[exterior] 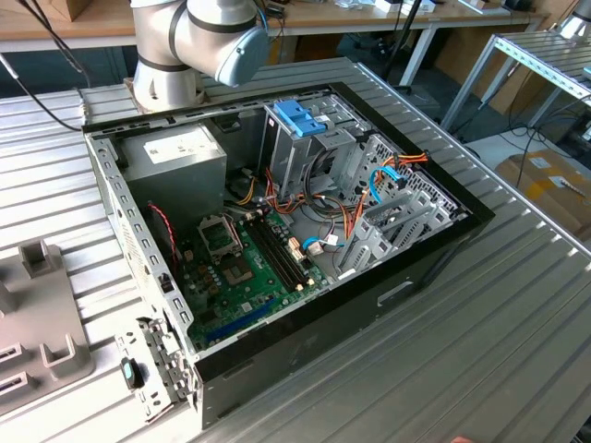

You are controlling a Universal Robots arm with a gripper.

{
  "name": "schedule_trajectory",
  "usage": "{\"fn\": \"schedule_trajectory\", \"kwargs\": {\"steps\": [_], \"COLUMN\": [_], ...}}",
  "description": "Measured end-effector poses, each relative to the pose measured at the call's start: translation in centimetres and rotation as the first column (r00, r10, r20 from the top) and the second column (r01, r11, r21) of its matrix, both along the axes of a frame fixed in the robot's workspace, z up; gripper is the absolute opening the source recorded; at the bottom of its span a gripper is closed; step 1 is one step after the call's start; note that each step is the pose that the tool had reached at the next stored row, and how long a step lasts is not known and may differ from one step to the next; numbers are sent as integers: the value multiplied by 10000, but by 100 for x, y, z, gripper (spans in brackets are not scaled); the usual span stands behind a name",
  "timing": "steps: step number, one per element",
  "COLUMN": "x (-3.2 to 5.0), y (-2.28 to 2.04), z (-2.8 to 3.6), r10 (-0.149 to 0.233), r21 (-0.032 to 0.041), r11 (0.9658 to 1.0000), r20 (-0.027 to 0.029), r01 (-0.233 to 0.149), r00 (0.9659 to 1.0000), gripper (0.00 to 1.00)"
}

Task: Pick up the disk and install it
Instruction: 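Reach for the disk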

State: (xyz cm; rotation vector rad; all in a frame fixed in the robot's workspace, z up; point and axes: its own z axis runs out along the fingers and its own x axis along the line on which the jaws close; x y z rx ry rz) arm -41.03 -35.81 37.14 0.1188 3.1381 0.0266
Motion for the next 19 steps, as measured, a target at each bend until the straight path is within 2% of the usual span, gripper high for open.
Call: {"fn": "schedule_trajectory", "kwargs": {"steps": [6, 13, 19], "x": [-8, -190, -208], "y": [1, 3, 3], "z": [-13, -119, -197], "r10": [7, 193, 266], "r21": [0, 1, 0], "r11": [10000, 9998, 9996], "r20": [-14, -26, -74], "r01": [-7, -193, -266], "r00": [10000, 9998, 9996], "gripper": [11, 11, 11]}}
